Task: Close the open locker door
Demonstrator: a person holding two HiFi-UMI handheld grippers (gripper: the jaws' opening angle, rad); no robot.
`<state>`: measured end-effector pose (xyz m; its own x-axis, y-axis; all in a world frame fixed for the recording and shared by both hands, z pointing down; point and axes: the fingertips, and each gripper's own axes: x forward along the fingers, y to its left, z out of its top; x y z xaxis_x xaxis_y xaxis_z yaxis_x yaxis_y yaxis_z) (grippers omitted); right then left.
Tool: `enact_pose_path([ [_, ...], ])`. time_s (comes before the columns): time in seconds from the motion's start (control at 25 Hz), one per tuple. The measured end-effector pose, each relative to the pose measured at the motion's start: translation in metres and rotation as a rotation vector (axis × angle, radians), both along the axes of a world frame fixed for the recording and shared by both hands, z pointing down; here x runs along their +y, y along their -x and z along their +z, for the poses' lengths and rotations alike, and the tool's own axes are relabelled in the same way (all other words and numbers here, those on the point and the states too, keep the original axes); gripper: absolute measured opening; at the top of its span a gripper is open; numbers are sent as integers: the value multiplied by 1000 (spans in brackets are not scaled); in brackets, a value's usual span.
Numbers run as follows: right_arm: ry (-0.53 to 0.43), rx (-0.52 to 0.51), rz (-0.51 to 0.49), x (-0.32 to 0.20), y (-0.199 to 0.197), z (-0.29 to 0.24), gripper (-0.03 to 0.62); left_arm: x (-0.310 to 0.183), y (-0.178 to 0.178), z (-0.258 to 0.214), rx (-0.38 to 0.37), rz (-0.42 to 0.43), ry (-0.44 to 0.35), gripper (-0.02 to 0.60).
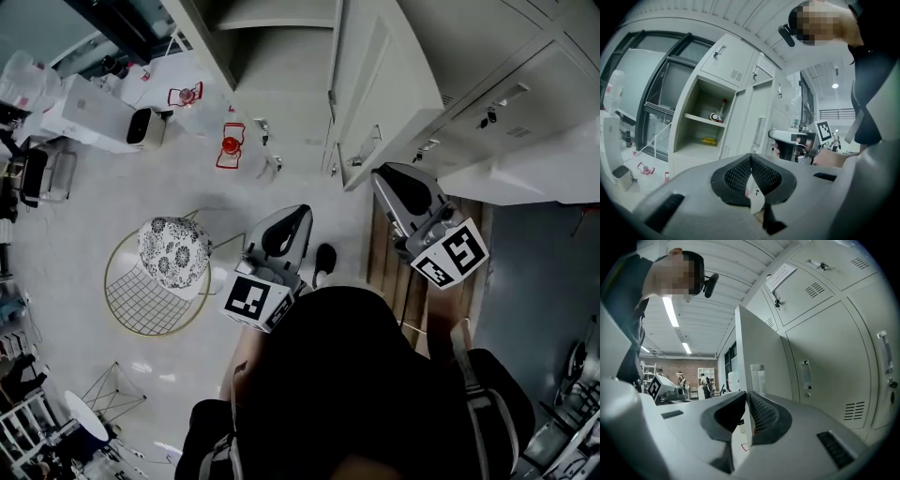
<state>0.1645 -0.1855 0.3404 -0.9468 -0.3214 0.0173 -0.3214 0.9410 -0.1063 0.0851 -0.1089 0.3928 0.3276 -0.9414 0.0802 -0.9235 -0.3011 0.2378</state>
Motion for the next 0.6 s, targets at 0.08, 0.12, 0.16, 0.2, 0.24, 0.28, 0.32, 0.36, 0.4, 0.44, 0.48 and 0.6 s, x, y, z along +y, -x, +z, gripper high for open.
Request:
enact_pose_path([
  [0.08,7,-6,9,2,5,0,31,0,10,0,0,-10,-1,18],
  [0.12,12,-8,15,4,8,0,31,1,15,-1,1,-14,-3,18],
  [0.16,19,-11,21,5,12,0,32,1,20,-2,3,-15,-4,18],
  [0.2,25,-13,27,7,15,0,34,1,25,-2,4,-14,-6,18],
  [0.24,28,-14,32,8,18,0,34,1,29,-3,5,-12,-7,18],
  [0.28,30,-14,37,9,22,-1,34,0,33,-4,5,-8,-8,18],
  [0.32,30,-13,41,10,25,-1,34,-1,37,-4,5,-4,-10,18],
  [0.36,30,-11,45,10,29,-1,32,-2,40,-5,4,3,-12,18],
  [0.4,30,-9,50,11,32,-1,32,-3,44,-6,4,11,-14,18],
  [0.44,31,-6,55,12,35,-1,32,-4,47,-7,3,20,-16,18],
  [0.48,31,-4,61,13,39,-1,32,-5,50,-9,0,27,-16,18],
  [0.6,33,-4,80,16,50,-1,32,-7,63,-12,-7,44,-20,18],
])
